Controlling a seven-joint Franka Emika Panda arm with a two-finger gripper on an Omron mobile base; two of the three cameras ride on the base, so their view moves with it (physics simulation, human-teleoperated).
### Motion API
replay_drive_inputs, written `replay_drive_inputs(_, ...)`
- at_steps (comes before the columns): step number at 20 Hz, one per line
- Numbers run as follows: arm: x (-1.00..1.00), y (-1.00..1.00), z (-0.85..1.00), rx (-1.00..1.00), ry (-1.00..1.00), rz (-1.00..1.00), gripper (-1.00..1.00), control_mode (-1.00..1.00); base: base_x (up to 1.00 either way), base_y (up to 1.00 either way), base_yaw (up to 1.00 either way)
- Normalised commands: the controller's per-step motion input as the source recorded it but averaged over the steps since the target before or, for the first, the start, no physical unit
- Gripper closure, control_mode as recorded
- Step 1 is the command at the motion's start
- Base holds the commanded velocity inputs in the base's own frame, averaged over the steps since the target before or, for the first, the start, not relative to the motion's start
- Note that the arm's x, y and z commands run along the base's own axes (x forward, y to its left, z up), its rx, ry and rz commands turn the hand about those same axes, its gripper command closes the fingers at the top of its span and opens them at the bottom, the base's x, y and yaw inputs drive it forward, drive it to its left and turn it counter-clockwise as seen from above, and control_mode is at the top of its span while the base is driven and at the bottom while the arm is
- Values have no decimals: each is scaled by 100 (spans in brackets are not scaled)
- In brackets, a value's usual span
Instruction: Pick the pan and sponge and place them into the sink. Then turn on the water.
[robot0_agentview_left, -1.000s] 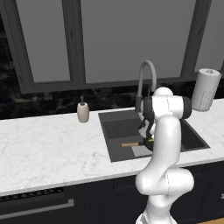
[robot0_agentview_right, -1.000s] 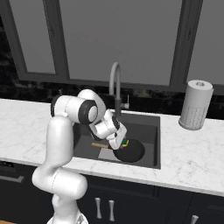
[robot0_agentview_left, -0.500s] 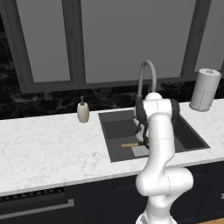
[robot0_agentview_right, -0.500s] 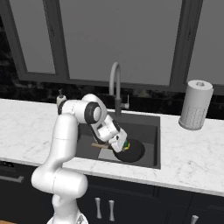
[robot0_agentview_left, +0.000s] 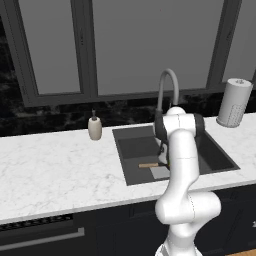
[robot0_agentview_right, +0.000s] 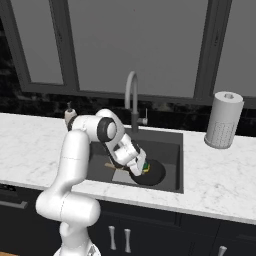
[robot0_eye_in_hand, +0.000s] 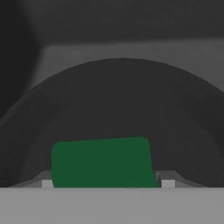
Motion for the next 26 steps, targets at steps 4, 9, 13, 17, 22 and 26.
replay_drive_inputs(4, -1, 13, -4, 0, -9, 0, -100, -100, 0, 0, 0)
replay_drive_inputs(9, -4, 20, 0, 0, -2, 0, -100, -100, 0, 0, 0)
replay_drive_inputs(13, -12, 11, 0, 0, 0, 1, -100, -100, 0, 0, 0)
replay_drive_inputs(17, -35, 18, 37, 0, -14, 2, -100, -100, 0, 0, 0)
replay_drive_inputs(22, -31, 65, 64, 0, -18, 0, -100, -100, 0, 0, 0)
replay_drive_inputs(26, -36, 91, 44, -1, -22, -2, -100, -100, 0, 0, 0)
